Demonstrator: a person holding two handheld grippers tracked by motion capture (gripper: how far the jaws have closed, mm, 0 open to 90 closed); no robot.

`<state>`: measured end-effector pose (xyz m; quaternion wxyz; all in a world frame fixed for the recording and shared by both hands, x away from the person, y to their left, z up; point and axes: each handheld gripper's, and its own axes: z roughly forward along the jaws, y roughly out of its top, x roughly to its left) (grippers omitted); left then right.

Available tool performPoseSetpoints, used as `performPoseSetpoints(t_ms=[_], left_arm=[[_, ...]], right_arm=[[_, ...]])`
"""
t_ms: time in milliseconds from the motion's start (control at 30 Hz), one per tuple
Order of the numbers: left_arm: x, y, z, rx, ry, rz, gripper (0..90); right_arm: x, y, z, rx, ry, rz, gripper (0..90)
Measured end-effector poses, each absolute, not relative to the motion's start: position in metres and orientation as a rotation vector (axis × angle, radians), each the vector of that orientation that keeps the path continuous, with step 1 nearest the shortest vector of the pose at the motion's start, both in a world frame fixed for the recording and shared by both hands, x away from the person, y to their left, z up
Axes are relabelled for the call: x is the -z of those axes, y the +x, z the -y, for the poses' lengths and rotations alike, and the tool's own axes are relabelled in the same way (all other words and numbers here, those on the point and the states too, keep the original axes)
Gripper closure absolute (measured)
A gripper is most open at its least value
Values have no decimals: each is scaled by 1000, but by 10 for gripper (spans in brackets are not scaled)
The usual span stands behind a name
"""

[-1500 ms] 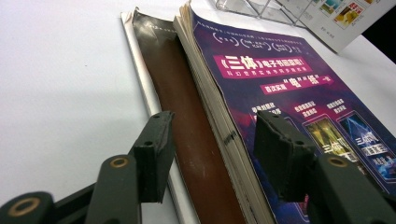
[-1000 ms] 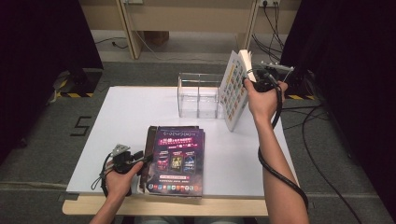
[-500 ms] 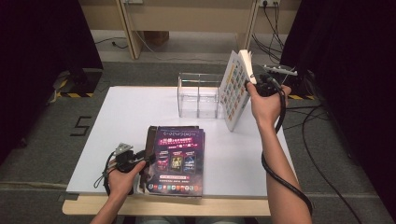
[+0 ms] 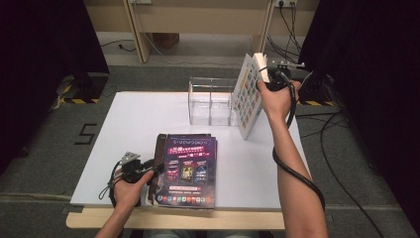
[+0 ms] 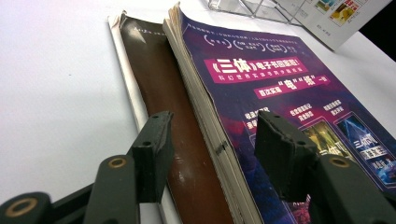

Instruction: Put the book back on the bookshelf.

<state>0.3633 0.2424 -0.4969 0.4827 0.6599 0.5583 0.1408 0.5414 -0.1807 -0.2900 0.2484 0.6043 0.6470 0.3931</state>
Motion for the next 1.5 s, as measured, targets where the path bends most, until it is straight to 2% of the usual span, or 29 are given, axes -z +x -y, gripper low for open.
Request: performPoseSetpoints(t_ms=[167,633,800,900,1100,1500], left_arm=[[498,364,-243,-341,1610,-1362,455],[498,361,-246,-344,1603,-1372,460],[499,361,-247,-345,1603,-1378,460],[500,360,-246,-346,1608,-1376,460],[499,359,-245,-350,1607,-1373,459],[497,360,-239,-350,1619,-1359,446]], right_arm=[[290,551,176,-1031,1645,-1794,739],[289,549,172,-1123,1595,-1682,747],[302,552,171,-1123,1595,-1655,743],[301,552,171,-1117,1603,-1669,720],[296,541,172,-1117,1590,-1672,609],[292,492,185,-1220,1570,-1662,582]])
